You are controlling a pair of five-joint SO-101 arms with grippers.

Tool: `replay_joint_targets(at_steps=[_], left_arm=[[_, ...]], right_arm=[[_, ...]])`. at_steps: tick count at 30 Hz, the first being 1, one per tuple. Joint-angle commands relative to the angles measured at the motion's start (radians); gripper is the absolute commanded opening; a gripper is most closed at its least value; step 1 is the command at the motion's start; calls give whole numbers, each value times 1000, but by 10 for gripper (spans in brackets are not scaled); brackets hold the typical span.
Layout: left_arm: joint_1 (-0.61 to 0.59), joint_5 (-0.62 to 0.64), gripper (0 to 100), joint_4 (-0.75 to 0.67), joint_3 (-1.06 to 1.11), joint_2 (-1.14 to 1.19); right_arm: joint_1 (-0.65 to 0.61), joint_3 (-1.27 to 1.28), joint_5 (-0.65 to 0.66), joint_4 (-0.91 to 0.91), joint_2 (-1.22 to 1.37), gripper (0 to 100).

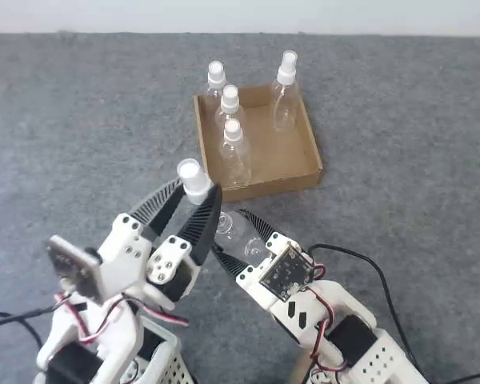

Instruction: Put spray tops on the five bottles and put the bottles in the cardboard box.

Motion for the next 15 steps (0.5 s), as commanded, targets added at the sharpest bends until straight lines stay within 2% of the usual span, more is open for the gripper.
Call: replay_joint_targets(at_steps=[1, 15], left_arm=[[0, -3, 148, 26, -5, -6], [-3, -9, 160, 48, -8, -6]], right_arm=[[-7, 26, 14, -35, 7, 7], [-7, 26, 14, -41, 7, 7]])
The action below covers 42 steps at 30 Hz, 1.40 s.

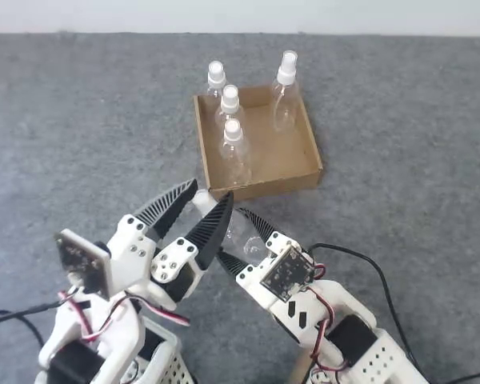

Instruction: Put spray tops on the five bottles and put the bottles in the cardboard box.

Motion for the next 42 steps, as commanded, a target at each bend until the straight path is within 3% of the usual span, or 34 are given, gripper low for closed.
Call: replay_joint_targets(at_steps=[1, 10, 16, 29, 42], left_arm=[[-3, -9, 160, 2, -13, -6], [-84, -11, 68, -29, -53, -8], [-141, -11, 66, -28, -58, -8], [-140, -89, 66, -135, 97, -8], [-123, -86, 66, -97, 125, -5]], right_arm=[[-7, 26, 11, -25, 7, 7], [-7, 26, 12, -27, 7, 7], [-7, 26, 12, -27, 7, 7], [-7, 8, 74, -18, 5, 7], [54, 6, 68, -28, -16, 7]])
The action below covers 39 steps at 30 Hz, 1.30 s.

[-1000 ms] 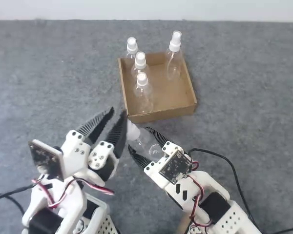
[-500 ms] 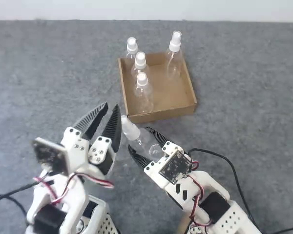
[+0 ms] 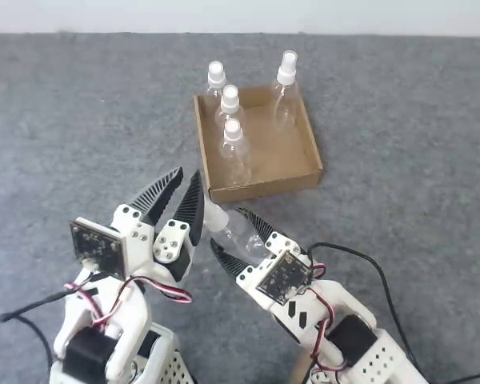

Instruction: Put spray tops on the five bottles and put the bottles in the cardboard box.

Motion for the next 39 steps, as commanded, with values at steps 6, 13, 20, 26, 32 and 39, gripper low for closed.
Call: replay_joint_targets(at_steps=[6, 13, 20, 26, 32, 39], left_arm=[[133, -9, 66, 40, 8, -6], [262, -87, 65, 95, 4, -6], [304, -114, 64, 110, -1, -8], [302, -115, 64, 163, -59, -8], [302, -115, 65, 184, -134, -8], [301, -115, 63, 184, -197, -8]], right_arm=[[54, 3, 9, -28, -15, 7], [56, 6, 9, -28, -13, 7], [56, 12, 9, -28, -13, 7], [59, 17, 9, -28, -13, 7], [107, 17, 6, -28, -12, 7], [107, 17, 6, -28, -12, 7]])
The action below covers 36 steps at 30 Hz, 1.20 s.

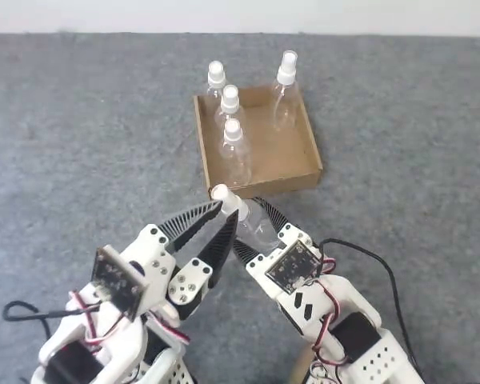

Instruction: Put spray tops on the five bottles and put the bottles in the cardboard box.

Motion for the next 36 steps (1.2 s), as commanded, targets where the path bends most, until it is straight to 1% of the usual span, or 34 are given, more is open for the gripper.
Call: replay_joint_targets(at_steps=[1, 3, 5, 9, 11, 13, 16, 22, 26, 36], left_arm=[[3, -9, 62, 0, -65, 0], [-8, -9, 62, 0, -65, 0], [-60, -3, 62, -9, -67, 0], [-249, 9, 62, -52, -64, 0], [-331, 68, 62, -68, -53, 0], [-390, 129, 62, -71, -33, 0], [-445, 158, 62, -104, 8, 0], [-511, 161, 62, -210, 120, 0], [-512, 161, 62, -253, 165, 0], [-506, 161, 63, -276, 216, 0]], right_arm=[[15, 17, 5, -28, -12, 7], [15, 17, 5, -28, -12, 7], [15, 17, 5, -28, -12, 7], [21, 23, 12, -38, -12, 7], [39, 23, 6, -51, -12, 7], [56, 23, 6, -56, -12, 7], [64, 23, 6, -56, -12, 7], [62, 17, 6, -56, -12, 7], [62, 17, 5, -56, -13, 7], [62, 11, 5, -48, -13, 7]])
